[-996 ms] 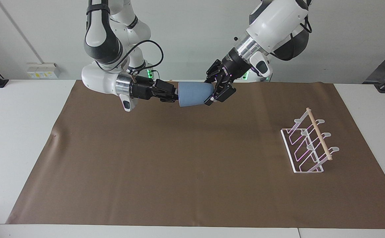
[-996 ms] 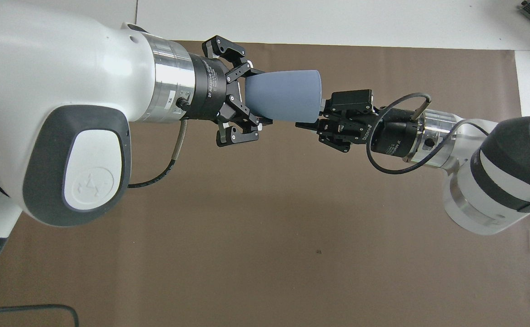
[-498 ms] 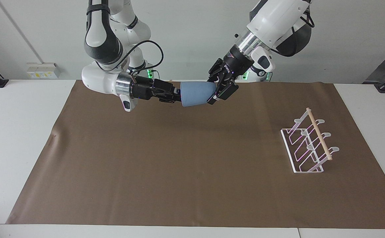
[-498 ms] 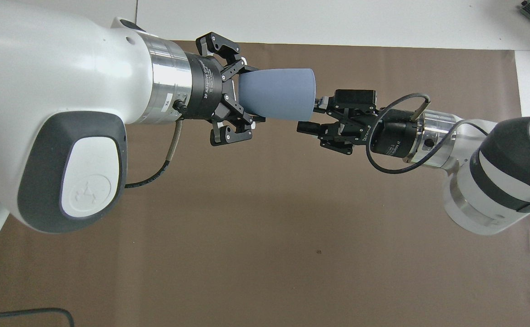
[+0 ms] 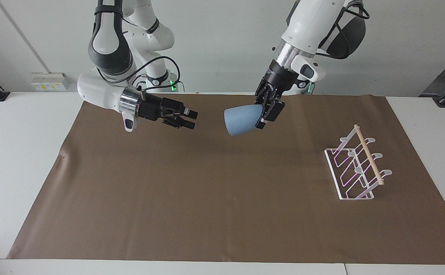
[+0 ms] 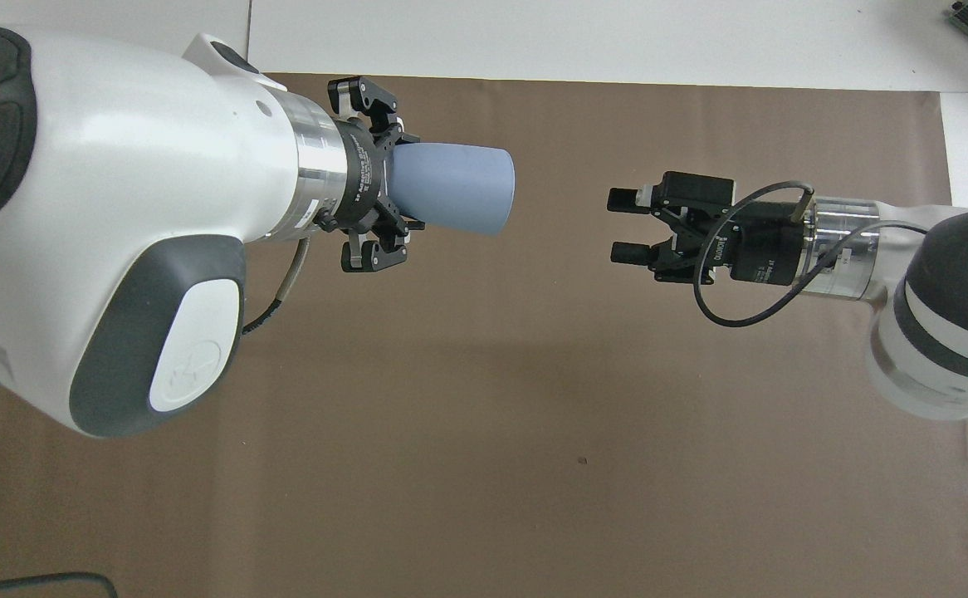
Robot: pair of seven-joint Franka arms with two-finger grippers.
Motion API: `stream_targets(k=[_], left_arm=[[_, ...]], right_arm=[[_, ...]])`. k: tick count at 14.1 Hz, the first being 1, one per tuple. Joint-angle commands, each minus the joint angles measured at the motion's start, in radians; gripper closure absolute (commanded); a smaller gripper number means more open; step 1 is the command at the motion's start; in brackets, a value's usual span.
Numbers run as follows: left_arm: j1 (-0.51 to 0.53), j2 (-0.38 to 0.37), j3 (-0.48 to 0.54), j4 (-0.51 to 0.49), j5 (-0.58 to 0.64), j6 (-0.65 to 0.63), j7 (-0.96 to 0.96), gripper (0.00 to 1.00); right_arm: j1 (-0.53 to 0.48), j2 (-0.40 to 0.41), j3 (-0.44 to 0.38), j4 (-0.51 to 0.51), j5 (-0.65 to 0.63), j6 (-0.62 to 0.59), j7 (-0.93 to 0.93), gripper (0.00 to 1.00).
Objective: Hang cup on cup holder
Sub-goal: 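Open the right gripper and withdraw while the left gripper carries the cup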
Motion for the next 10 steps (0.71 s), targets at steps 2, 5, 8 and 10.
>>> stream_targets(k=[2,5,8,10], left_arm=[[0.06,-0.097,0.017,-0.155,0.037,0.004,0.163,1.0],[0.131,-0.152,0.017,-0.27,0.07,0.009,0.334,1.0],[0.191,-0.185,0.017,-0.353,0.185,0.045,0.402,1.0],[0.248,-0.198,0.017,-0.394,0.225,0.09,0.462,1.0]], right_arm=[[-0.053,-0.013,0.006,0.047,-0.331,0.01,0.019,0.0],[-0.061,-0.013,0.006,0.054,-0.627,0.065,0.015,0.0],[-0.055,-0.019,0.007,0.054,-0.952,0.113,0.018,0.0],[-0.054,-0.025,0.006,0.059,-1.089,0.113,0.019,0.0]])
